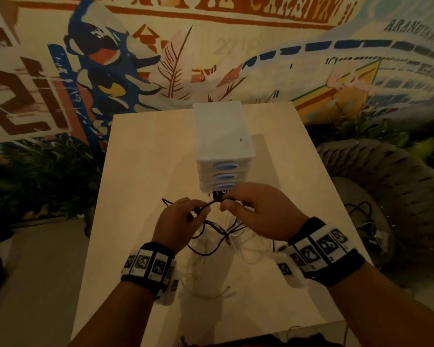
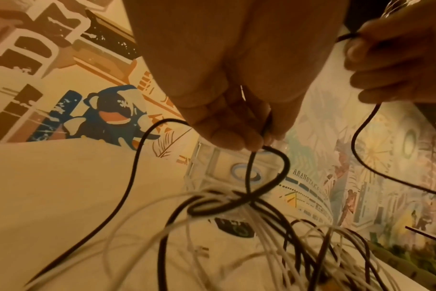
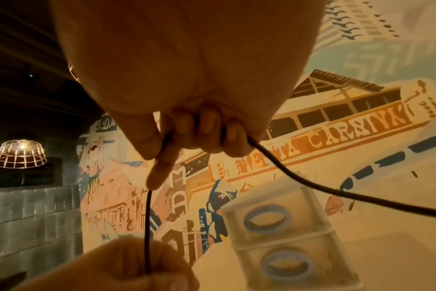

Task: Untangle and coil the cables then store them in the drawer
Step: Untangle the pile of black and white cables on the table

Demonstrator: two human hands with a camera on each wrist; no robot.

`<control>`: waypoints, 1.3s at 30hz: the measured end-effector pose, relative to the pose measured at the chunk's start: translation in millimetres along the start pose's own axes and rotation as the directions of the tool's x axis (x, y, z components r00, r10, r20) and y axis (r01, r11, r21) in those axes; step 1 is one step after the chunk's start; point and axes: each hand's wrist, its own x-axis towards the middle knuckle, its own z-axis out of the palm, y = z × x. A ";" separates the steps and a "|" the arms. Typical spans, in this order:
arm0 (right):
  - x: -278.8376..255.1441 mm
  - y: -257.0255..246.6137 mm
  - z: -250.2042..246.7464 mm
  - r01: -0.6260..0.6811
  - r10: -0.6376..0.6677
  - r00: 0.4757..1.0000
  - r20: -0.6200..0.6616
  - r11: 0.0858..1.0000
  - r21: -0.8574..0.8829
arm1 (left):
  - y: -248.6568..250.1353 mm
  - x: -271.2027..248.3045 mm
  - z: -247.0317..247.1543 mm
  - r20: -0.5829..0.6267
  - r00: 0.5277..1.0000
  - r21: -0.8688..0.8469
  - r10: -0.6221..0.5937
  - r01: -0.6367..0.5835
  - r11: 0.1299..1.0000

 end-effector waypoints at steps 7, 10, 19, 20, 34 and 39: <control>-7.7 6.1 -31.4 0.009 0.006 0.991 -0.131 0.993 0.118 | -7.3 -7.5 15.6 0.081 0.987 -0.067 -0.136 0.142 0.988; -16.4 19.9 -39.2 -0.081 0.100 0.981 -0.165 0.990 0.117 | -5.3 -5.1 12.9 0.017 0.992 -0.051 -0.128 0.128 0.990; -68.2 95.9 -19.3 -0.342 0.341 0.940 -0.018 0.937 -0.078 | 6.2 4.8 -2.1 -0.185 0.979 -0.005 0.088 -0.090 0.996; -73.1 100.3 -16.1 -0.346 0.346 0.938 -0.011 0.934 -0.094 | 8.9 4.7 -3.1 -0.166 0.981 -0.004 0.102 -0.104 0.995; -128.7 151.1 -13.0 -0.566 0.555 0.806 -0.206 0.824 0.006 | 11.1 -2.8 -32.1 -0.249 0.967 0.202 -0.059 0.111 0.973; -134.1 148.2 -22.6 -0.540 0.513 0.822 -0.248 0.840 -0.054 | -4.0 -6.5 -30.9 -0.216 0.974 0.266 0.064 -0.004 0.964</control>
